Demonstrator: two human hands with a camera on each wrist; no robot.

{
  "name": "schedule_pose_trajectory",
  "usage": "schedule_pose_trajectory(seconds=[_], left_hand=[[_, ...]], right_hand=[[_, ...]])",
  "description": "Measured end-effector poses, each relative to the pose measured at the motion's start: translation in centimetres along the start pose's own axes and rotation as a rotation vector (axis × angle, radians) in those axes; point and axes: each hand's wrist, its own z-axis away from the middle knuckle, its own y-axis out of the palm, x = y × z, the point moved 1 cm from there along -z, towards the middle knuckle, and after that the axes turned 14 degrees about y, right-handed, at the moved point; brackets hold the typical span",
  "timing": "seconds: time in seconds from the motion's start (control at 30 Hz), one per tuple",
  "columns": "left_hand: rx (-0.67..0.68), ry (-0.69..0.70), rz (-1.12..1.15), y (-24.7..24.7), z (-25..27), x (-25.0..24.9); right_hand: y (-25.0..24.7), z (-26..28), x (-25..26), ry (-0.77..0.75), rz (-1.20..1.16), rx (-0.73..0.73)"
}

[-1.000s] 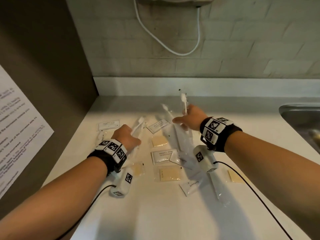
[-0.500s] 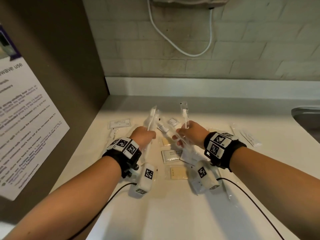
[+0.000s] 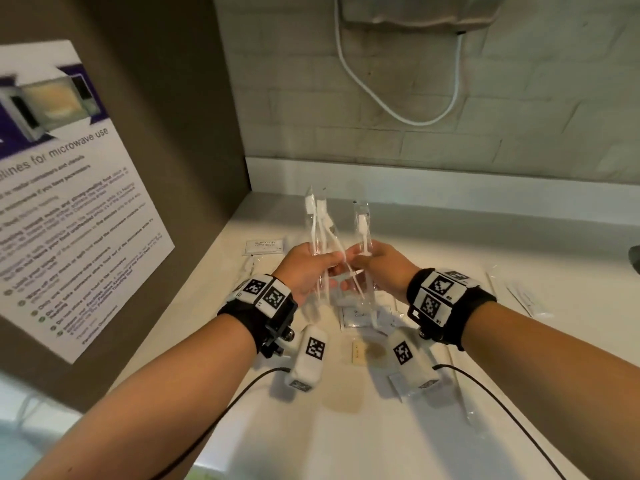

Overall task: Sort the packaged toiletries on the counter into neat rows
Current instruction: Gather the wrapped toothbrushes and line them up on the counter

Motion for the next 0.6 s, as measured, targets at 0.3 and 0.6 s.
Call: schedule_pose_trajectory(seconds=[0.3,0.6], left_hand=[[-0.114,0.008,0.011,-5.5,1.5,0.7],[-0.038,0.120,0.000,-9.7,2.4,-1.9]], right_hand=[[2.1,-1.5,2.9,-0.011,0.182,-0.028],[6.6,-3.8,7.6,-0.074,-0.044,-0.023]])
